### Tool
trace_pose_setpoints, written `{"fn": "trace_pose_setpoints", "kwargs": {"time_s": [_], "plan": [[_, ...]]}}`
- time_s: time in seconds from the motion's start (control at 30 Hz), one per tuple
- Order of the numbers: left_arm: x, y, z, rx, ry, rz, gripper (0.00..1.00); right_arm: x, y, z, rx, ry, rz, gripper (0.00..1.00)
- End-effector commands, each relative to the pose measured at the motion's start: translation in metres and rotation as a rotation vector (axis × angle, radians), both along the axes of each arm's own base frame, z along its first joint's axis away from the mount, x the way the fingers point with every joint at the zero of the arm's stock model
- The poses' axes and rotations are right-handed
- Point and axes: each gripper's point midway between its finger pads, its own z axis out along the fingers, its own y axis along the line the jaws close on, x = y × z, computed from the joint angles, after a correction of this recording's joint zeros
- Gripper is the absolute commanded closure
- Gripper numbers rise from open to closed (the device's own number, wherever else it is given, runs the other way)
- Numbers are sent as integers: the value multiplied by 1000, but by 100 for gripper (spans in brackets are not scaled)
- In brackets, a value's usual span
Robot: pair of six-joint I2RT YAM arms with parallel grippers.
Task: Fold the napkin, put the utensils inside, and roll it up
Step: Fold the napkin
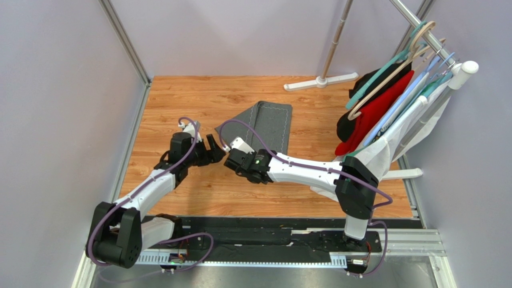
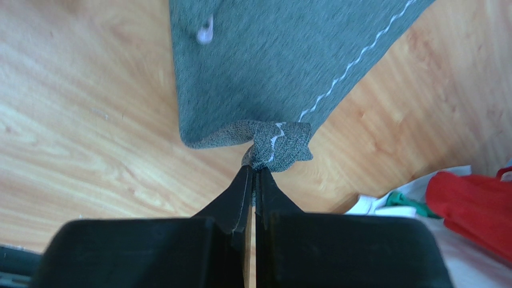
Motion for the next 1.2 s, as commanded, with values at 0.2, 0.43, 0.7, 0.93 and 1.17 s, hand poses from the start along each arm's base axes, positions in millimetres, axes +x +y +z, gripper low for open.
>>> {"fn": "trace_pose_setpoints", "kwargs": {"time_s": [0.2,0.43,0.7,0.93,1.17], "plan": [[4,5,8,-24,-38,13,12,54,52,46,111,-230,121,100],[5,11,5,-18,-31,28,12,72,77,60,176,-299,156,100],[4,15,1,-12,-24,38,12,98,100,71,204,-354,186,100],[5,18,-2,-10,-17,48,12,111,108,83,223,-385,198,100],[6,20,-5,-11,-9,52,12,117,114,95,240,-412,208,100]]}}
